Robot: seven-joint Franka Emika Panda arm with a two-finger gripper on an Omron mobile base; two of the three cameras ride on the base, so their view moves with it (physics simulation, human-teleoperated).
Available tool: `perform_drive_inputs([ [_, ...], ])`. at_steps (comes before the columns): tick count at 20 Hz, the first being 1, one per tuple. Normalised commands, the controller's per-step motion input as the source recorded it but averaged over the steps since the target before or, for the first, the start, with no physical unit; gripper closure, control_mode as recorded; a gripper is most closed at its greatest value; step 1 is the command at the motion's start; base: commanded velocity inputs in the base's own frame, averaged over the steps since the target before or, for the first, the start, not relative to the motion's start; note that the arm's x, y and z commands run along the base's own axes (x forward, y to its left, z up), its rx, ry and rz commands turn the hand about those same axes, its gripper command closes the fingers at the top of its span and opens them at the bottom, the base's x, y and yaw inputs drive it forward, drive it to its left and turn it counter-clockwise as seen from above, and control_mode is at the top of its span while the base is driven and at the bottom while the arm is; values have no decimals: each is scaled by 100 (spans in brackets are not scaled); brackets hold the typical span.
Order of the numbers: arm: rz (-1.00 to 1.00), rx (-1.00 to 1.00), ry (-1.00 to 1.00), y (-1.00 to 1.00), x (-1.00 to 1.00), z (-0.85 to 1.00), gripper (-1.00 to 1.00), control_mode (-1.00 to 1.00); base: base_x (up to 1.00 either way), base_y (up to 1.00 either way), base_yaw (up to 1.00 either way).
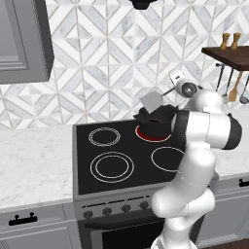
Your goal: Put the avocado and lemon wedge in the pot. Retrieve the spatula and lightly stir the vegetables in the pot.
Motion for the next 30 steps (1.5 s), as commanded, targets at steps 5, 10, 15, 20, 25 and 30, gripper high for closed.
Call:
perform_drive_inputs([
  [5,30,-32,-11,-26,7,0,100,-100,0,0,0],
  [10,34,-32,0,-2,0,7,100,-100,0,0,0],
  [15,30,-23,11,4,3,6,100,-100,0,0,0],
  [20,4,-4,3,-12,3,0,100,-100,0,0,0],
  [25,11,-2,-1,-29,0,0,100,-100,0,0,0],
  [30,18,-2,0,0,0,0,100,-100,0,0,0],
])
